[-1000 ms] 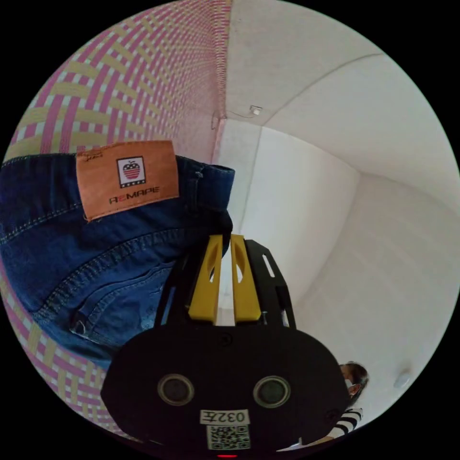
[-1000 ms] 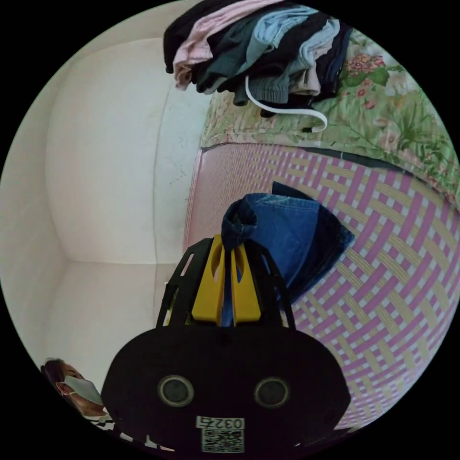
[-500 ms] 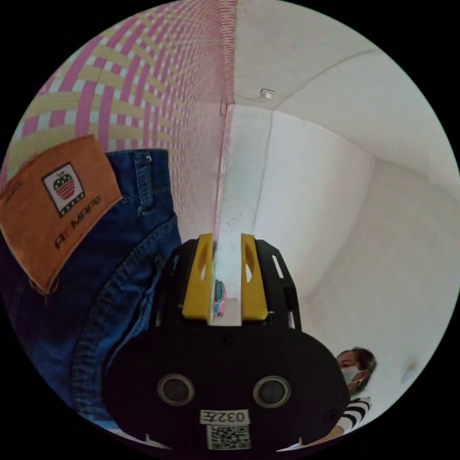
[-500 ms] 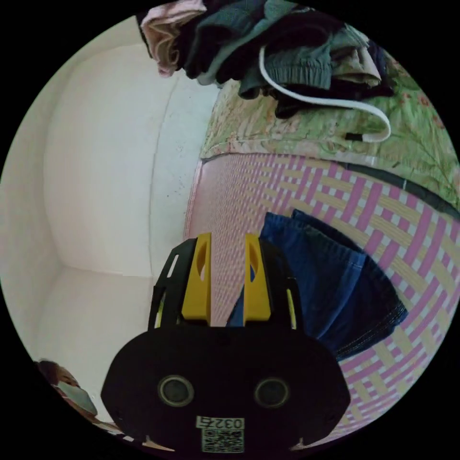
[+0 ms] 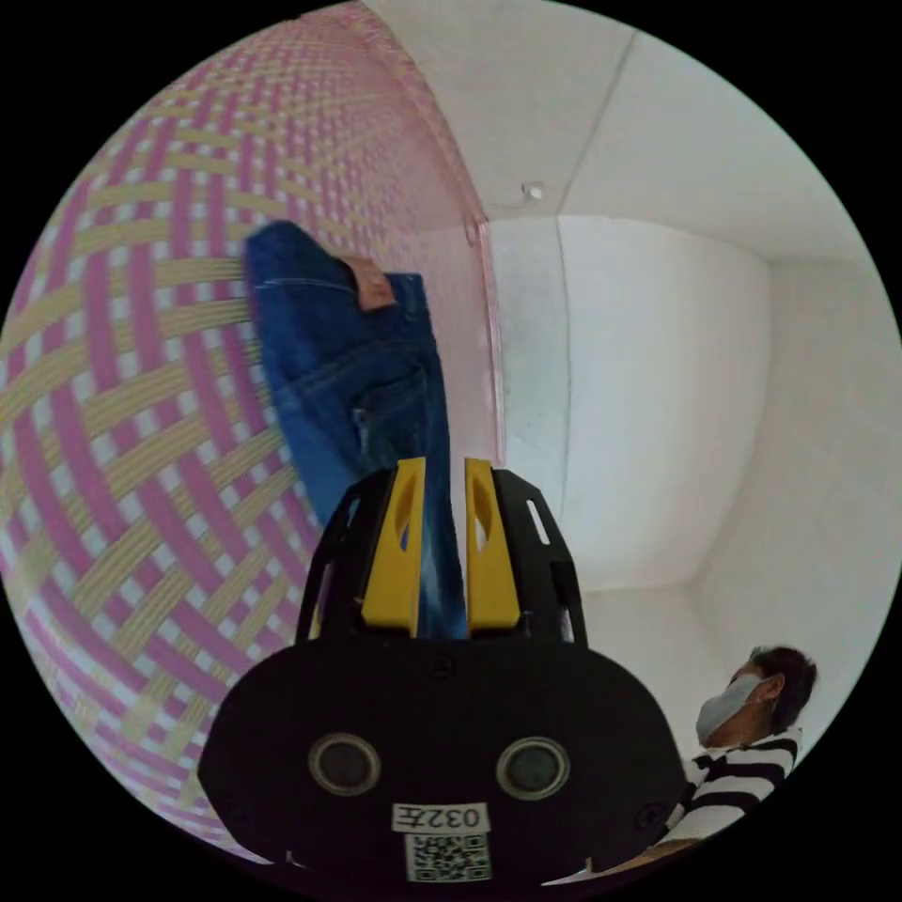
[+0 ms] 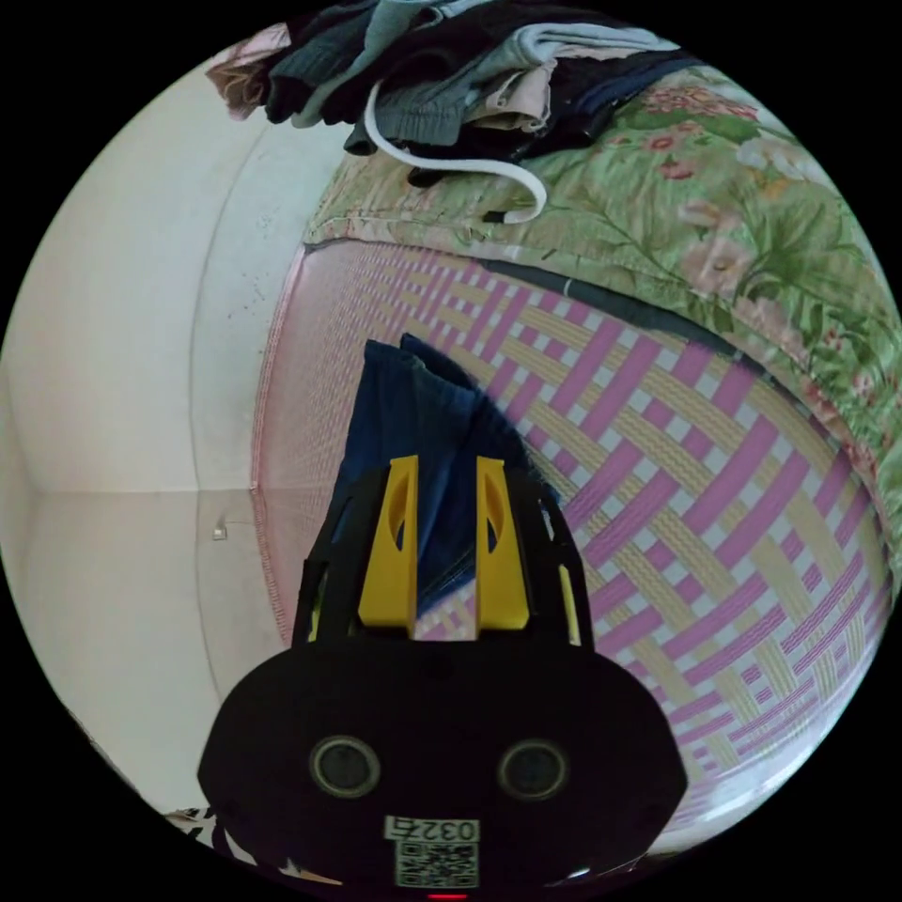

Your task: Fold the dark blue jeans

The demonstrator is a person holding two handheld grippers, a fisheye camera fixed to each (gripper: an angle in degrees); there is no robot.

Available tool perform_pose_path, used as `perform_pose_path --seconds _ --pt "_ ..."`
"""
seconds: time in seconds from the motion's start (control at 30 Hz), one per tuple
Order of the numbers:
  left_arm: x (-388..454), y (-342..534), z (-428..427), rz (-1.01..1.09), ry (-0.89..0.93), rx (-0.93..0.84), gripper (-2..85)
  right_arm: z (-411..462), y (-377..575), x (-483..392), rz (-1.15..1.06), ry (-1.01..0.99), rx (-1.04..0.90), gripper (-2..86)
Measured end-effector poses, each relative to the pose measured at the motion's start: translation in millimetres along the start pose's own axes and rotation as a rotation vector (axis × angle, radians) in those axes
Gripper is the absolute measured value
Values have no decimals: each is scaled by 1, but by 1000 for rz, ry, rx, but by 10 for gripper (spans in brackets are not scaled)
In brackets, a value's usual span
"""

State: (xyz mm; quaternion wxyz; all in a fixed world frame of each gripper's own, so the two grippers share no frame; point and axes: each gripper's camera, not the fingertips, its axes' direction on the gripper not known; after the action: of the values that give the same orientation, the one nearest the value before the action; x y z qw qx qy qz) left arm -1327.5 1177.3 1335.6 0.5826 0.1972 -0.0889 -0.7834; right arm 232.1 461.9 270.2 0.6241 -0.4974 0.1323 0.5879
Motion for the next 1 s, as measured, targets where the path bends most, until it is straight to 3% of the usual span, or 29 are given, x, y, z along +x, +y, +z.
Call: perform_pose_path --seconds 0.13,0.27,0.47,0.6,0.73,0.9,1.0 --pt "-22 10 -15 -134 -1 62 38 15 -13 -8 -10 -11 0 81" --pt "-32 2 -6 -210 -90 44 42 21 -22 -30 -43 17 -11 1" --pt "-28 -13 8 -214 -85 36 47 -25 -6 -67 -146 -83 80 -9" --pt "-25 -19 15 -212 -90 18 58 -16 -1 -32 -46 -26 57 -10" --pt "-28 -23 18 -243 -42 23 60 -11 8 -15 53 -147 86 -9" --pt "-26 -28 17 -223 -56 2 64 -24 5 -46 -62 -43 131 -4" --pt "-29 -28 18 -225 -21 8 79 3 -6 -23 25 87 7 19"
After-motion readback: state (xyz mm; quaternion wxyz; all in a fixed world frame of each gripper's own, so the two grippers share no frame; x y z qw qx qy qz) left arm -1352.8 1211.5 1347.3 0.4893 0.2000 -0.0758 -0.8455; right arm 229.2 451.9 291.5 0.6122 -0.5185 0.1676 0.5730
